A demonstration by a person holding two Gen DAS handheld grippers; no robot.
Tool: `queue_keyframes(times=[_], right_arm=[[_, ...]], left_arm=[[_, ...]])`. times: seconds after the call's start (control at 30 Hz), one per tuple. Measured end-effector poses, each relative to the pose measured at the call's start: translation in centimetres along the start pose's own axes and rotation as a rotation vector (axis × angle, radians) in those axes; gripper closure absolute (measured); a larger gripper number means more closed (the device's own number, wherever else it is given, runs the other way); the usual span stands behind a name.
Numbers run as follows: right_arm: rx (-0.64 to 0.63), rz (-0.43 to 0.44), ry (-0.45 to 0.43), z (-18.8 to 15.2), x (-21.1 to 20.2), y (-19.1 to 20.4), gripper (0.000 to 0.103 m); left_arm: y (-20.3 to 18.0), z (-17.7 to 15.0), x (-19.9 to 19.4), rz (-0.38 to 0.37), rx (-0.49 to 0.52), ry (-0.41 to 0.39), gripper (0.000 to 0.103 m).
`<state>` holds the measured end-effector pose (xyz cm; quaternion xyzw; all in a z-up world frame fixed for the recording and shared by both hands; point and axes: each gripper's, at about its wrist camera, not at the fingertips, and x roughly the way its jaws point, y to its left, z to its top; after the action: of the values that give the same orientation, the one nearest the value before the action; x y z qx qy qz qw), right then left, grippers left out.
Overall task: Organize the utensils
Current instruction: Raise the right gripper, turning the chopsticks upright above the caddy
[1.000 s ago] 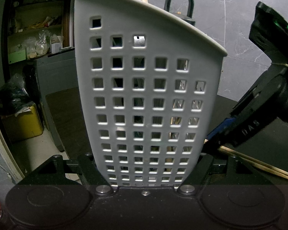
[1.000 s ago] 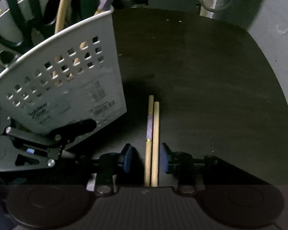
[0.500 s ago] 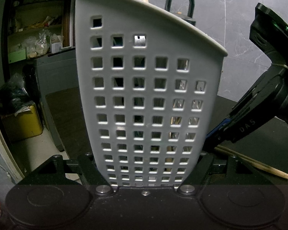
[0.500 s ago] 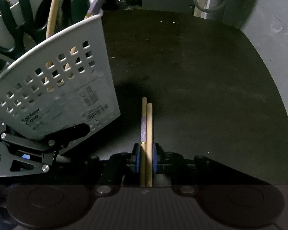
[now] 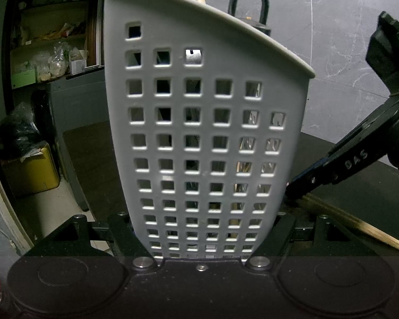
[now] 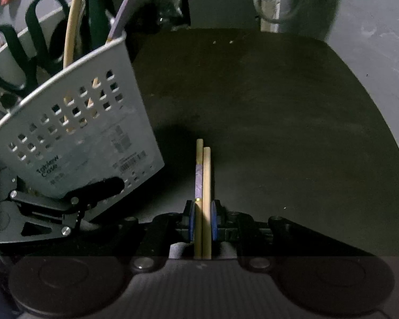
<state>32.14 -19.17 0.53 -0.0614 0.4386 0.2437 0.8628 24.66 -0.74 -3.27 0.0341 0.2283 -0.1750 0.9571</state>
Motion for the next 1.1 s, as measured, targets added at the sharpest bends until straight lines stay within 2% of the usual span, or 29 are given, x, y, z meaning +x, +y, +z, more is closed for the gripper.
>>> queue_keyframes(times=[0.67, 1.1], right_arm=[[0.130, 0.099, -0.420, -4.9, -8.2, -2.0, 0.089], [0.138, 0.136, -0.597, -5.7, -9.8, -1.9, 0.089]], left_arm=[[-0.1, -0.1, -0.1, 0.010, 0.003, -0.002, 0.028], [-0.2, -0.1, -0.1, 0.014, 0.004, -0.002, 0.028]])
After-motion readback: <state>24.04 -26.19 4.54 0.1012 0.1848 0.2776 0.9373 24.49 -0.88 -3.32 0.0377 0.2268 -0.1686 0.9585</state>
